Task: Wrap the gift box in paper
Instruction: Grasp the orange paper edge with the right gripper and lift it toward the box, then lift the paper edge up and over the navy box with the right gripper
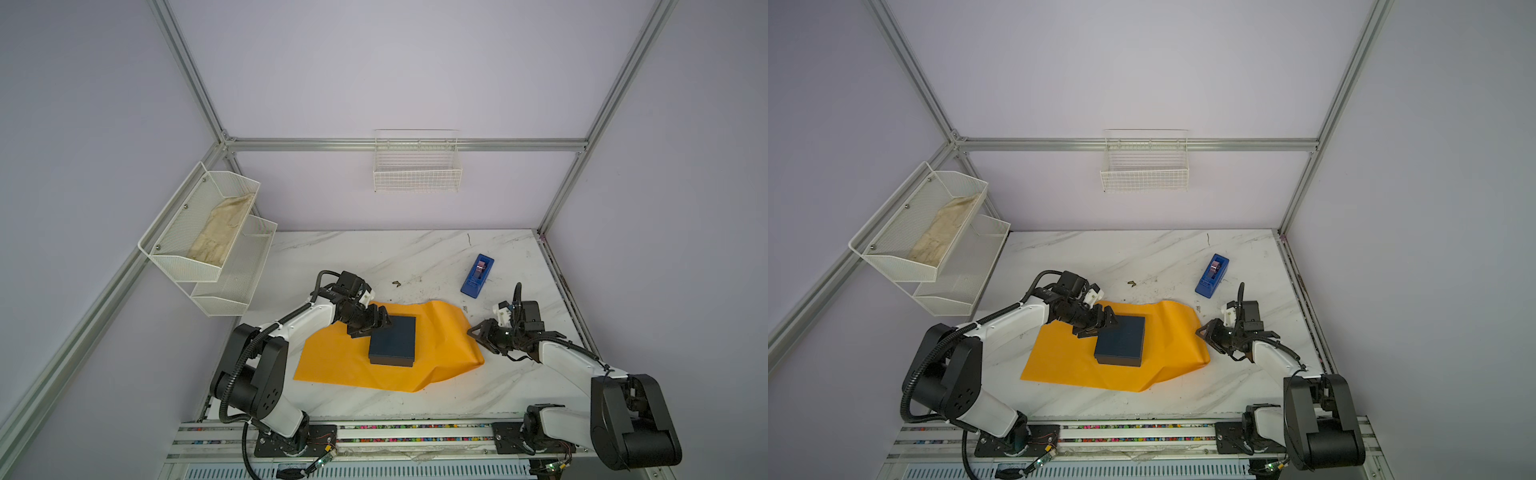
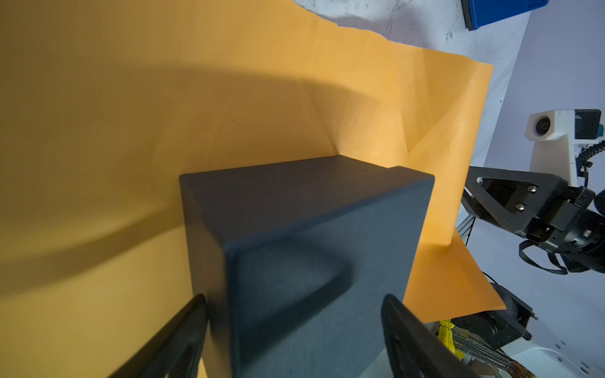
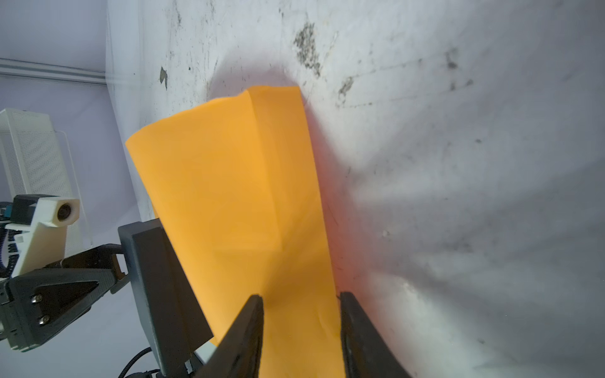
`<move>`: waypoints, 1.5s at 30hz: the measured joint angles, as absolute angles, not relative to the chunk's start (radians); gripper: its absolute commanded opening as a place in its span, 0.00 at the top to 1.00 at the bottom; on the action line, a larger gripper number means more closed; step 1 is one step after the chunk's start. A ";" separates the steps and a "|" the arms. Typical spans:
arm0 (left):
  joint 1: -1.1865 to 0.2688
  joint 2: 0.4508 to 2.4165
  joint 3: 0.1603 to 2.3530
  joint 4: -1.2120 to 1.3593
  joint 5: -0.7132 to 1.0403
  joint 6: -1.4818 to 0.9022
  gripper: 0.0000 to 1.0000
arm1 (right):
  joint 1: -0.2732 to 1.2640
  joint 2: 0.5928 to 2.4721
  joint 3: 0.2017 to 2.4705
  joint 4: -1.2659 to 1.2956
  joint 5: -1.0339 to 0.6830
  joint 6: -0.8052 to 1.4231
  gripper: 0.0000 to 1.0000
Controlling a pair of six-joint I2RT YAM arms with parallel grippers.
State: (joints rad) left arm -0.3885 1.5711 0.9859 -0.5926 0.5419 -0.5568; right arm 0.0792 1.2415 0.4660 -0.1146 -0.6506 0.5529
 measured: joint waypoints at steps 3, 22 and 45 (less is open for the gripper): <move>-0.389 1.571 0.986 -0.593 0.542 -0.557 0.18 | 0.079 1.242 0.461 -0.125 -0.649 0.553 0.60; -0.389 1.571 0.986 -0.593 0.542 -0.558 0.18 | 0.080 1.133 0.405 -0.257 -0.614 0.685 0.56; -0.389 1.535 1.029 -0.640 0.504 -0.556 0.18 | 0.080 1.126 0.680 -0.422 -0.559 0.635 1.00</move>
